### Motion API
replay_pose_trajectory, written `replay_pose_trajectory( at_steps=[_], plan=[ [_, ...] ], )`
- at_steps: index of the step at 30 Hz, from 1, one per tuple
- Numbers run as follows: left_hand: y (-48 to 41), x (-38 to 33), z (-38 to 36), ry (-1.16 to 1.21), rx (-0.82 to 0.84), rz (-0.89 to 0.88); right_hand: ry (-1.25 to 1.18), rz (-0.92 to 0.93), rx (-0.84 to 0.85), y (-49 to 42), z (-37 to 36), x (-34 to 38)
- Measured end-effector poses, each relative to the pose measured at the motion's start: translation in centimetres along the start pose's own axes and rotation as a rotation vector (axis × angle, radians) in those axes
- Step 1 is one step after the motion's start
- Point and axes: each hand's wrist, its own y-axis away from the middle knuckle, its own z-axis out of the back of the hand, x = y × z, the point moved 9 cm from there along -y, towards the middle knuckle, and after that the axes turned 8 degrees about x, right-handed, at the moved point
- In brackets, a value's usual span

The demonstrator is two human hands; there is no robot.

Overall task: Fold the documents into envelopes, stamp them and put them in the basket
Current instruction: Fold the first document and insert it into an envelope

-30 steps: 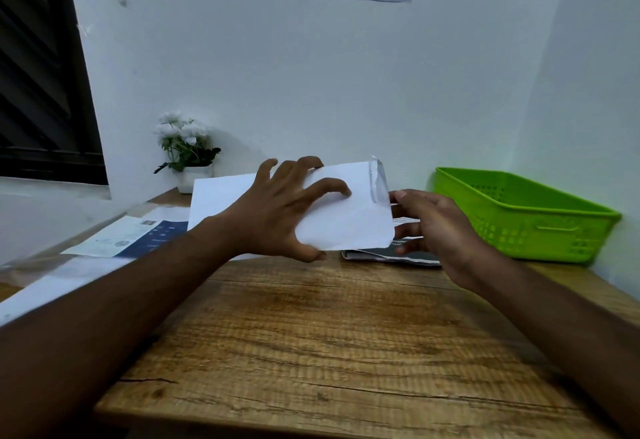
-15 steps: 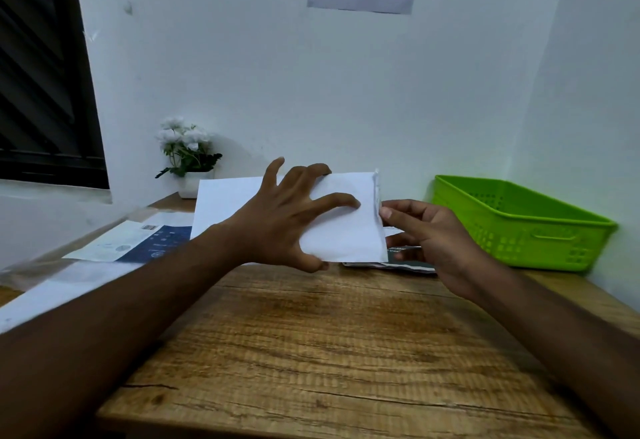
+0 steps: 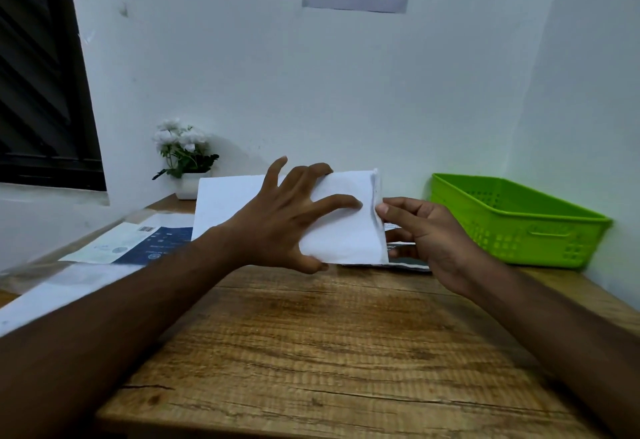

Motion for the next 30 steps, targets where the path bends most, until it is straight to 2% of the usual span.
replay_pose_trajectory(
  at_steps=[4, 8, 11, 16, 20, 26, 30],
  plan=[
    [0.0, -0.3, 0.0, 0.033, 0.014, 0.015, 0.041, 0.013, -0.026, 0.1, 0.4, 0.2],
    [-0.3, -0.1, 1.0, 0.273, -0.057, 0.079, 0.08, 0.037, -0.032, 0.2, 0.2, 0.5],
    [-1.5, -0.2, 1.9, 0.322, -0.086, 0.11, 0.089, 0.075, -0.023, 0.1, -0.1, 0.8],
    [-5.0, 0.2, 3.6, 0.46, -0.053, 0.174, 0.16, 0.13, -0.017, 0.3, -0.4, 1.6],
    [-7.2, 0.4, 4.0, 0.699, -0.012, 0.149, 0.151, 0.143, -0.042, 0.3, 0.1, 1.9],
    [-8.5, 2.6, 5.6, 0.731, -0.054, 0.179, 0.041, 0.064, 0.019, 0.0, -0.1, 1.0],
    [-9.7, 3.8, 6.5, 0.719, -0.032, 0.182, -0.045, 0.114, -0.025, -0.1, 0.4, 1.5]
  ],
)
